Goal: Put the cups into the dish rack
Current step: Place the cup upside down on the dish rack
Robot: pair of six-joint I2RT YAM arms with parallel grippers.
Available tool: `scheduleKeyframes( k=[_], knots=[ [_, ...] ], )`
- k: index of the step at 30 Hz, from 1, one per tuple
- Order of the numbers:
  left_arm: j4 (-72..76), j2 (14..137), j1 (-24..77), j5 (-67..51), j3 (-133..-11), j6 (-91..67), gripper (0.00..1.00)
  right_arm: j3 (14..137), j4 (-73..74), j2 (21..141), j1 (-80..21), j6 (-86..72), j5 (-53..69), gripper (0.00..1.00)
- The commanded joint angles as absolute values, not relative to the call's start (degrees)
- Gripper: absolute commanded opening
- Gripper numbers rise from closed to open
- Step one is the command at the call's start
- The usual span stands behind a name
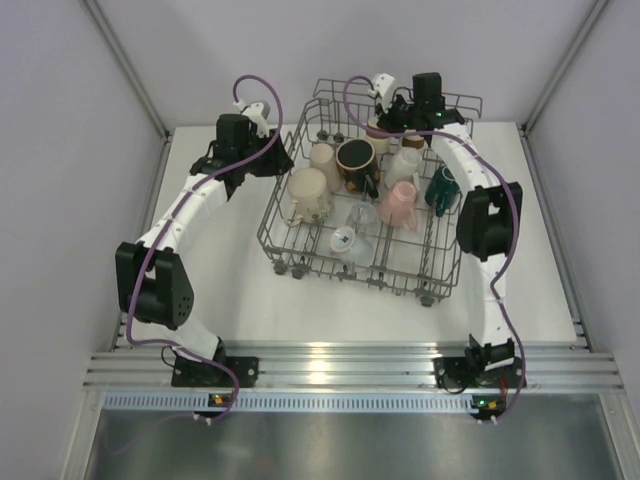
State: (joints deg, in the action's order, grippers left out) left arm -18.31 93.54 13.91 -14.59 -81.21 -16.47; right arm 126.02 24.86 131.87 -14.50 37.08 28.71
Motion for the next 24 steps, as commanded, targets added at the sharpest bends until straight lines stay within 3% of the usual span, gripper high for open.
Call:
scheduleKeyframes(
  k=[1, 24],
  knots=[
    [-12.7, 92.9, 14.9, -18.8, -83.9, -16.6, 0.48, 124.4, 32.0, 128.3, -15.7, 38.3, 30.9, 0.05],
    [-12.0, 92.8, 14.9, -19.1, -83.8, -17.1, 0.47, 121.8, 37.9, 127.4, -17.2, 43.0, 14.9, 0.01]
  ],
)
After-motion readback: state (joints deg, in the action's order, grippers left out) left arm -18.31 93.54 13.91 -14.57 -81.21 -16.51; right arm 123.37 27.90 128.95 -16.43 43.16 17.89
